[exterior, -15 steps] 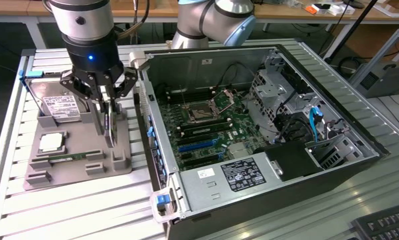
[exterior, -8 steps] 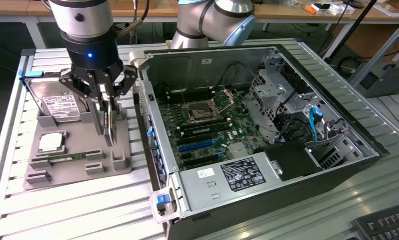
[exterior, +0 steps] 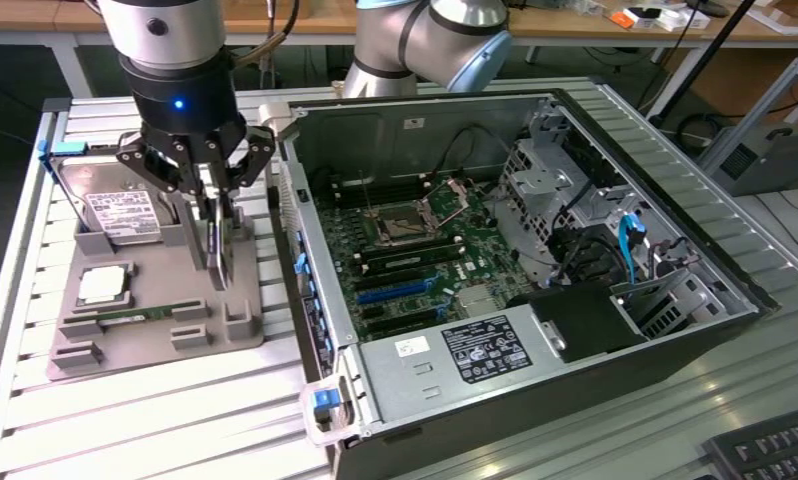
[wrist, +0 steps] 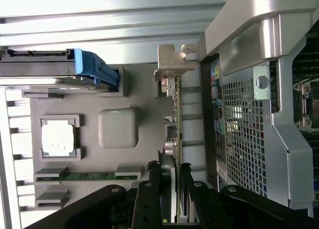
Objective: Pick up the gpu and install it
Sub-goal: 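Pick up the gpu and move the gpu toward the slot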
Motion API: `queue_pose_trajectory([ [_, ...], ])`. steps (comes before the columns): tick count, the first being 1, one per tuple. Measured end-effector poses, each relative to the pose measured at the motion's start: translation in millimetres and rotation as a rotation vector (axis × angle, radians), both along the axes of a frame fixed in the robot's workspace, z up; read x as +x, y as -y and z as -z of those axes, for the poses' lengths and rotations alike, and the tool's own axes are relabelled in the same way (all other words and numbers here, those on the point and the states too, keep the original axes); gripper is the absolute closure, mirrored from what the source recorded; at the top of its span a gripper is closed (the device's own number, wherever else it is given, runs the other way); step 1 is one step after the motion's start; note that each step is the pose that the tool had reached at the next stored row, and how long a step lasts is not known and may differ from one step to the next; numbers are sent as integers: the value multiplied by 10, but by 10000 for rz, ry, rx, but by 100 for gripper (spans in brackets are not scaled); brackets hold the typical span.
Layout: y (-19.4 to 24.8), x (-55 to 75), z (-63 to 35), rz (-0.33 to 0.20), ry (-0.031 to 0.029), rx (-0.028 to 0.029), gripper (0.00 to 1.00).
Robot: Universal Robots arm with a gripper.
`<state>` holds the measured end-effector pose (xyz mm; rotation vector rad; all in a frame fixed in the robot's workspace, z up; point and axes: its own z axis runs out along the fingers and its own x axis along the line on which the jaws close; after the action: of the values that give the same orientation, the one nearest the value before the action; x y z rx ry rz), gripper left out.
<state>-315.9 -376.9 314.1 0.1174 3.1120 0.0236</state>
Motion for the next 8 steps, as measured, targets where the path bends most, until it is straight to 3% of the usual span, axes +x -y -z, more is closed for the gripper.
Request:
queue_pose_trajectory([
  [8, 0, 0, -37, 0, 0, 1, 73],
])
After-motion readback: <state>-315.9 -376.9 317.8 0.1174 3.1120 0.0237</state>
